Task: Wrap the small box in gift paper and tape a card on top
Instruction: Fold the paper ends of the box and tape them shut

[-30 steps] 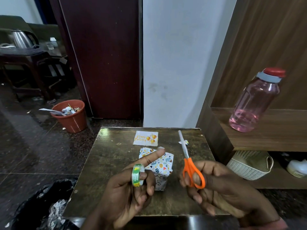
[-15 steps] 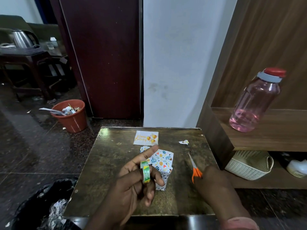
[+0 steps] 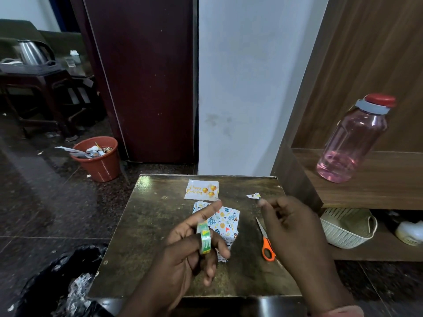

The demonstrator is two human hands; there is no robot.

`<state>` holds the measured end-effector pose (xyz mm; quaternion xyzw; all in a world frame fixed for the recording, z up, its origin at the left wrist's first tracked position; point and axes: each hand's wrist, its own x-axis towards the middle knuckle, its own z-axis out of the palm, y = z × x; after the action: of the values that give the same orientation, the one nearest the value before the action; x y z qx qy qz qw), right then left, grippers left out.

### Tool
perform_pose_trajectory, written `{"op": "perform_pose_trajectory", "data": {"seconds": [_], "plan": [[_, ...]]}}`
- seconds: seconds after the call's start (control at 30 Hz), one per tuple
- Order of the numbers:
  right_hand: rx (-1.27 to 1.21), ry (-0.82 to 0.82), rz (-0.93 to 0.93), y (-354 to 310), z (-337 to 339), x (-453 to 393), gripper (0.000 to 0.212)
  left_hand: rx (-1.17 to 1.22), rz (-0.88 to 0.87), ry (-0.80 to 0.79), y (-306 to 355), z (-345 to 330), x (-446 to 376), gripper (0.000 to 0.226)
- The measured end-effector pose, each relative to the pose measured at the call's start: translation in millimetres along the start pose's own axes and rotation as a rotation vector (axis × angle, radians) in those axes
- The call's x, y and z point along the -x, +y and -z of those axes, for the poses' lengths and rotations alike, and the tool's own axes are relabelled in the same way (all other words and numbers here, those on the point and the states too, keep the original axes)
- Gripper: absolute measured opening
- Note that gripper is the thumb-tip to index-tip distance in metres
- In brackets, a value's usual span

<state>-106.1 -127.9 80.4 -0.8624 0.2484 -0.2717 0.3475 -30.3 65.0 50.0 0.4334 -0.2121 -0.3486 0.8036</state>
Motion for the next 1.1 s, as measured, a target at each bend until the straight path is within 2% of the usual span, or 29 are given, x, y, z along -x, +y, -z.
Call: {"op": "perform_pose_trajectory", "data": {"seconds": [0.03,0.1,0.17,0.23,0.4,0.6,0.77,1.1], "plan": [[-0.189,-0.03,0.031,-14.9,5.1,1.9,0.023,-0.004,-0.002,0.001,-0.3,-0.4,-0.1,0.053],[-0.44,-0.219,0.042,-35.7,8.9,7.4,0.02,-0.012,-0.006,0.006,-0.3,-1.5,-0.9,0.054],[-0.487,-0.437,0.045,-42.4,3.9,13.9,0.023,-0.02,-0.01,-0.009,0.5,-3.1,-0.7,0.056],[-0.449,-0.541,0.042,-40.8,-4.4,17.1,0.027,-0.021,-0.005,-0.015,1.5,-4.1,0.4,0.06],[-0.511,-0.609,-0.003,-34.8,-6.1,15.2,0.036,0.005,0.014,0.009,-0.1,-1.5,-0.3,0.069],[-0.55,-0.679,0.021,-36.3,-1.7,13.4,0.015,-0.028,0.04,0.0,-1.7,-2.7,-0.2,0.074],[-0.573,-0.673,0.025,-35.4,-4.0,14.0,0.011,-0.039,0.041,0.018,-1.1,-2.1,0.1,0.075],[-0.518,-0.687,0.062,-35.2,-3.8,14.0,0.009,-0.1,0.051,-0.052,-1.5,0.2,0.0,0.072]]}}
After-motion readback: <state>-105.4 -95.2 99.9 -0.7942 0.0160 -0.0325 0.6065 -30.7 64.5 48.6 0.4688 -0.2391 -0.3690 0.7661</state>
